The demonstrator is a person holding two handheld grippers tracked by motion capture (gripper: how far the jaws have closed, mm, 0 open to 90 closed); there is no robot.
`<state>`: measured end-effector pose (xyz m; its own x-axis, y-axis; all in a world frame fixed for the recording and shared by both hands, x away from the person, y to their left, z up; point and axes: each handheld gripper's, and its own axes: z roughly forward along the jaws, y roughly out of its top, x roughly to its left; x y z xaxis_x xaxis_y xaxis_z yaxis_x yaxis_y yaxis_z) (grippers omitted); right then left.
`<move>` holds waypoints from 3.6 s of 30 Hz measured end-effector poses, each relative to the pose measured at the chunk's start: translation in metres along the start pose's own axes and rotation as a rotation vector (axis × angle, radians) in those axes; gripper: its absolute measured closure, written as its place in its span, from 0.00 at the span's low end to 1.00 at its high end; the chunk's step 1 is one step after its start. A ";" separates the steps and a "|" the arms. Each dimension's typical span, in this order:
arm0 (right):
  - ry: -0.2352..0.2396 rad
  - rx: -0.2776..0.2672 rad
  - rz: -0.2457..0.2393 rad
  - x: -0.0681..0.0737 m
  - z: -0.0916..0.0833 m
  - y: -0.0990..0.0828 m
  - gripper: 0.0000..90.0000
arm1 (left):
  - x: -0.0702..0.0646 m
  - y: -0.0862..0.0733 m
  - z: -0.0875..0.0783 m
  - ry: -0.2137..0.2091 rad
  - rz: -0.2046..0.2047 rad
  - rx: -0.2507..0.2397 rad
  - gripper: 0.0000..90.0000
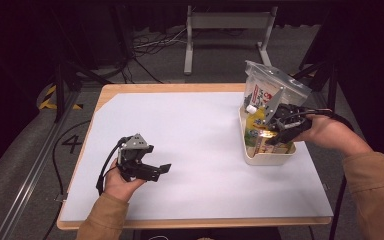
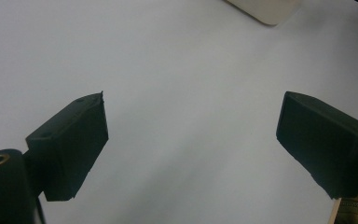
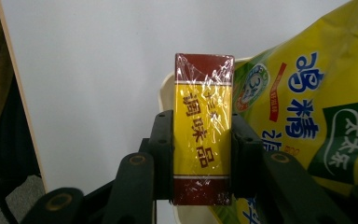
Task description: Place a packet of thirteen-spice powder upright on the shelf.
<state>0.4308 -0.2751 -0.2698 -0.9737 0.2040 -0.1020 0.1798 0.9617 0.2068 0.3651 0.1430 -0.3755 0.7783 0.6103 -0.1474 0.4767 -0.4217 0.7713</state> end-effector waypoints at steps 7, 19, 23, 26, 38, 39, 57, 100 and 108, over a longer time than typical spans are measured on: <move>-0.002 0.011 -0.003 0.001 0.009 -0.001 0.75 | 0.001 0.000 0.000 0.001 -0.001 -0.003 0.11; -0.004 0.012 0.008 0.002 0.023 -0.006 0.75 | 0.000 0.000 0.000 0.004 -0.005 0.003 0.11; -0.002 0.012 0.017 0.003 0.025 -0.007 0.75 | 0.000 -0.001 0.000 0.003 -0.004 0.004 0.11; 0.004 0.014 0.016 0.003 0.028 -0.008 0.75 | 0.000 -0.001 0.000 0.003 -0.003 0.004 0.11; 0.018 0.024 0.061 0.001 0.036 -0.012 0.72 | 0.001 -0.002 0.001 0.002 0.002 0.008 0.11; 0.021 0.023 0.061 0.001 0.036 -0.012 0.72 | 0.002 -0.002 0.001 0.002 0.002 0.008 0.11; -0.007 -0.114 0.138 0.015 0.016 -0.019 0.46 | 0.006 -0.006 -0.007 0.010 -0.004 -0.006 0.11; -0.262 -0.614 0.440 0.074 -0.028 -0.092 0.02 | 0.020 -0.033 -0.045 0.016 -0.012 -0.118 0.10; -0.304 -0.643 0.464 0.080 -0.012 -0.098 0.00 | 0.020 -0.038 -0.048 0.012 -0.009 -0.124 0.10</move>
<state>0.3332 -0.3553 -0.2868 -0.7241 0.6810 -0.1086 0.3474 0.4963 0.7956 0.3432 0.2037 -0.3778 0.7693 0.6217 -0.1475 0.4283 -0.3305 0.8410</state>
